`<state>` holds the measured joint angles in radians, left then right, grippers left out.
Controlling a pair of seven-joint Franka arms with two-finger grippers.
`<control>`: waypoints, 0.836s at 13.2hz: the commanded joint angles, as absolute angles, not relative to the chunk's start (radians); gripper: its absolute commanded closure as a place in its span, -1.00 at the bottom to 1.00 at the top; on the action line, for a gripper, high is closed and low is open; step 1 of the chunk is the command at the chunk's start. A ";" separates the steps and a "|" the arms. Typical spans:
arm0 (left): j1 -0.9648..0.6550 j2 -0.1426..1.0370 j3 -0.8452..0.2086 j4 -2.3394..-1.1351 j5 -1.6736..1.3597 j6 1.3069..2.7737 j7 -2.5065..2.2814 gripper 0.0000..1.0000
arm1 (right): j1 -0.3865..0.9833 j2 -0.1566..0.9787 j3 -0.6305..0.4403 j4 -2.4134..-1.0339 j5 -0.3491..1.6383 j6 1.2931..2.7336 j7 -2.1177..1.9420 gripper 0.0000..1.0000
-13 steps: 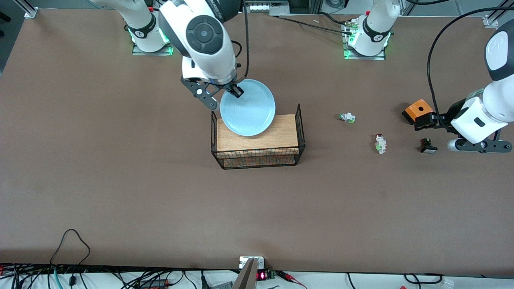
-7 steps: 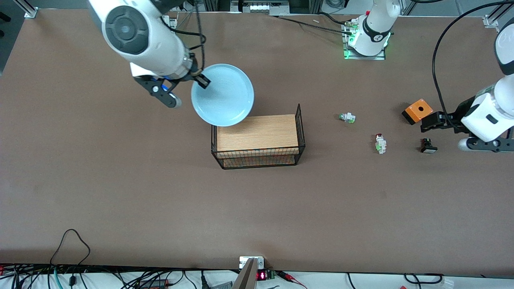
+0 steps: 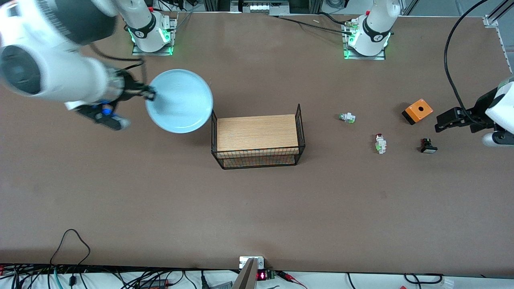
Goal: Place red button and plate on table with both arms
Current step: 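Lift the plate out of the basket while the left gripper withdraws, then lower the plate onto the table beside the basket and open the right gripper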
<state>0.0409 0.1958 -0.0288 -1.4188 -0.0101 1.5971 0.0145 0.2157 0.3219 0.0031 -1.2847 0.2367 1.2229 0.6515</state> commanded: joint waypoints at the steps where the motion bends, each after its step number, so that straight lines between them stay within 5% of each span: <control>1: 0.057 0.152 -0.037 -1.462 -0.020 1.594 0.055 -1.00 | 0.102 0.330 0.018 -1.282 0.186 1.207 0.404 0.99; 7: 0.052 0.081 -0.043 -1.581 -0.020 1.706 0.040 -1.00 | 0.011 0.437 0.017 -1.301 0.081 1.360 -0.070 0.99; 11: 0.044 0.083 -0.044 -1.534 -0.018 1.586 -0.058 -1.00 | -0.046 0.535 0.018 -1.302 0.083 1.509 -0.262 0.99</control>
